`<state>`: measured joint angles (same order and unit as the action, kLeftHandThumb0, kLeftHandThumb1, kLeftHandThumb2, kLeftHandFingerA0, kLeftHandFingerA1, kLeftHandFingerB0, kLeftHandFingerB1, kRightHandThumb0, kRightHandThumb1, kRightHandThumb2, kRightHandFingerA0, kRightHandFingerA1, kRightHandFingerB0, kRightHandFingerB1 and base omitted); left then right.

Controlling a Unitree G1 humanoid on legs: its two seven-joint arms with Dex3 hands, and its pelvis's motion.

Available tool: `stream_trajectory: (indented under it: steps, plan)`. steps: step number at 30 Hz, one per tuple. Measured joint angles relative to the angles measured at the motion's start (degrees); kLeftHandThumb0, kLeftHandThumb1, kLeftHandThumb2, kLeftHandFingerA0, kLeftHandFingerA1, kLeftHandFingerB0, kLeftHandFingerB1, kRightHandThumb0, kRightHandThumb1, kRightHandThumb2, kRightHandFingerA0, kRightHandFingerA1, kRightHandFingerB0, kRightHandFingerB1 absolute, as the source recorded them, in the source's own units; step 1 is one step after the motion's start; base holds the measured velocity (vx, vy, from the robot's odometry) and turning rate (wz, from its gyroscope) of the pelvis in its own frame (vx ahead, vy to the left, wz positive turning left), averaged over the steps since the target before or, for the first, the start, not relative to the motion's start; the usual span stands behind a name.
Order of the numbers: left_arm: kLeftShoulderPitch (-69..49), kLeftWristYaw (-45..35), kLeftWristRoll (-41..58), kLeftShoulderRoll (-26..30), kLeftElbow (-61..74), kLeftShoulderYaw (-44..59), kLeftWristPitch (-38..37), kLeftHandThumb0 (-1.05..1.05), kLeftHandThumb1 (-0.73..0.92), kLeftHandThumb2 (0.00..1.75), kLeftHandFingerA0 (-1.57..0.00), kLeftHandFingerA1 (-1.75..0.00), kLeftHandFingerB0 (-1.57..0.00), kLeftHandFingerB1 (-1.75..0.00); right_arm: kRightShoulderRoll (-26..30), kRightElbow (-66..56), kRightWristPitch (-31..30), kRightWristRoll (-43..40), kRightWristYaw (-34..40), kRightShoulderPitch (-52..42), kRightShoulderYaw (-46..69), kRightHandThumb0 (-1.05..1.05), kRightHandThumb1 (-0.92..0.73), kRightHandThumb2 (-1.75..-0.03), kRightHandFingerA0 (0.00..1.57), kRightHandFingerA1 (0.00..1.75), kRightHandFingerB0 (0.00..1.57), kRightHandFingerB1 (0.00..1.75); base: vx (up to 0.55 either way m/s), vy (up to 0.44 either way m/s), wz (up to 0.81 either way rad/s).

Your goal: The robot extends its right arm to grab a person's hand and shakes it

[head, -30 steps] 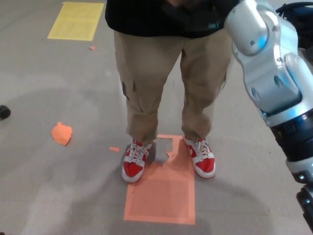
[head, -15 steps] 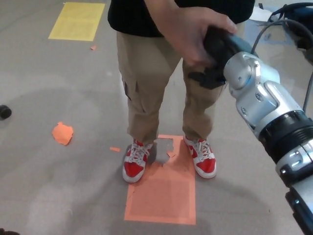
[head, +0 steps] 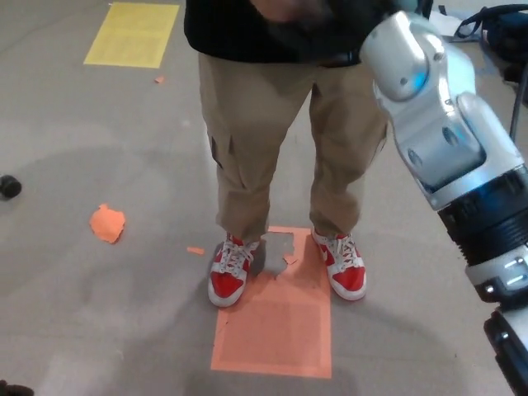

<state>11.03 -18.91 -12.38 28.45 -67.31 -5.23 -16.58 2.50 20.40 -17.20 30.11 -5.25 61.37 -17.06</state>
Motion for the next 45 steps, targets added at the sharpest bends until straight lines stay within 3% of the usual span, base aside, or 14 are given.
stream_trajectory:
  steps: [8,11,13,15,28,34,35,36,38,39,40,42,43,45]
  plan:
    - [-0.04,-0.17,0.23,-0.04,0.01,0.93,0.0,-0.78,0.86,1.17,0.0,-0.19,0.0,-0.18,1.14,-11.4,-5.02,0.84,-3.57,-2.76,0.54,-0.16,-0.76,-0.62,0.9,0.96,0.49,0.41,0.0,0.0,0.0]
    - [-0.19,-0.85,1.02,-0.21,-0.15,2.65,-0.39,-0.73,0.92,0.74,0.0,-0.02,0.0,-0.09,2.08,-15.71,-7.75,0.97,-5.4,-4.24,0.96,-0.17,-0.75,-0.62,1.04,0.61,0.47,0.42,0.0,0.0,0.0]
    - [-0.58,-1.87,2.42,-0.62,-0.27,4.9,-1.18,-0.86,0.79,1.0,0.0,-0.01,0.0,0.0,2.64,-15.58,-8.97,0.94,-6.19,-4.11,1.44,-0.17,-0.69,-0.64,0.89,0.59,0.45,0.43,0.0,0.0,0.0]
    - [-0.57,-2.21,2.73,-0.95,-0.27,5.57,-1.45,-0.81,0.92,0.75,0.0,0.0,0.0,0.0,2.57,-11.01,-8.97,0.9,-6.18,-3.56,1.37,-0.14,-0.65,-0.59,0.9,0.57,0.46,0.42,0.0,0.0,0.0]
    - [-0.57,-3.0,4.06,-1.7,-0.24,6.92,-1.77,-0.83,0.75,0.93,0.0,-0.02,0.0,-0.04,0.49,20.69,-5.91,0.8,-5.08,-2.91,-0.93,-0.22,-0.52,-0.55,0.52,0.49,0.47,0.43,0.0,0.0,0.0]
    - [-0.54,-3.37,4.65,-1.73,-0.3,7.64,-1.99,-0.84,0.81,1.12,0.0,-0.15,0.0,-0.13,-1.86,33.02,-0.77,0.36,-2.37,-1.64,-1.04,-0.24,-0.58,-0.57,0.59,0.49,0.45,0.41,0.0,0.0,0.0]
    - [-0.59,-3.54,4.77,-1.73,-0.34,7.91,-2.1,-0.74,0.92,0.71,0.0,-0.03,0.0,-0.07,-2.27,34.78,0.31,0.19,-1.83,-1.45,-1.03,-0.23,-0.56,-0.56,0.59,0.49,0.44,0.41,0.0,0.0,0.0]
    - [-0.69,-3.7,4.94,-1.75,-0.42,8.29,-2.25,-0.76,0.92,0.72,0.0,-0.03,0.0,-0.08,-2.66,37.17,1.95,-0.08,-1.06,-1.33,-1.04,-0.31,-0.77,-0.63,0.95,0.58,0.39,0.38,0.0,0.0,0.0]
    - [-1.01,-3.76,5.07,-1.75,-0.47,8.43,-2.31,-0.76,0.92,0.72,0.0,-0.04,0.0,-0.09,-2.81,39.39,3.89,-0.37,-0.01,-1.51,-1.08,-0.41,-0.79,-0.64,0.99,0.56,0.31,0.34,0.0,0.0,0.0]
    - [-1.32,-3.76,5.07,-1.76,-0.48,8.41,-2.32,-0.82,0.73,0.93,0.0,-0.07,0.0,-0.08,-2.81,40.17,4.86,-0.53,0.62,-1.82,-1.09,-0.44,-0.59,-1.02,0.74,0.72,0.04,0.44,0.0,0.0,0.0]
    - [-1.64,-3.76,5.07,-1.75,-0.47,8.4,-2.34,-0.85,0.76,0.97,0.0,-0.07,0.0,-0.06,-2.78,40.39,5.77,-0.77,1.19,-2.31,-1.05,-0.68,-0.79,-0.65,0.4,0.42,0.06,0.19,0.0,0.0,0.0]
    - [-1.85,-3.78,5.06,-1.74,-0.45,8.32,-2.34,-0.85,0.77,0.98,0.0,-0.07,0.0,-0.06,-2.23,39.87,7.12,-1.16,1.43,-3.6,-0.93,-0.73,-0.78,-0.64,0.22,0.33,0.0,0.14,0.0,0.0,0.0]
    - [-1.97,-3.8,5.05,-1.72,-0.44,8.23,-2.34,-0.75,0.92,0.72,0.0,-0.03,0.0,-0.05,-1.73,39.43,7.88,-1.35,1.36,-4.62,-0.89,-0.87,-0.65,-0.99,0.0,0.11,0.0,0.07,0.0,0.0,0.0]
    - [-2.17,-3.87,5.03,-1.71,-0.25,8.01,-2.38,-0.85,0.77,0.97,0.0,-0.06,0.0,-0.06,-0.04,36.56,8.84,-1.94,0.56,-7.93,-0.27,-0.86,-0.64,-0.99,0.0,0.1,0.0,0.07,0.0,0.0,0.0]
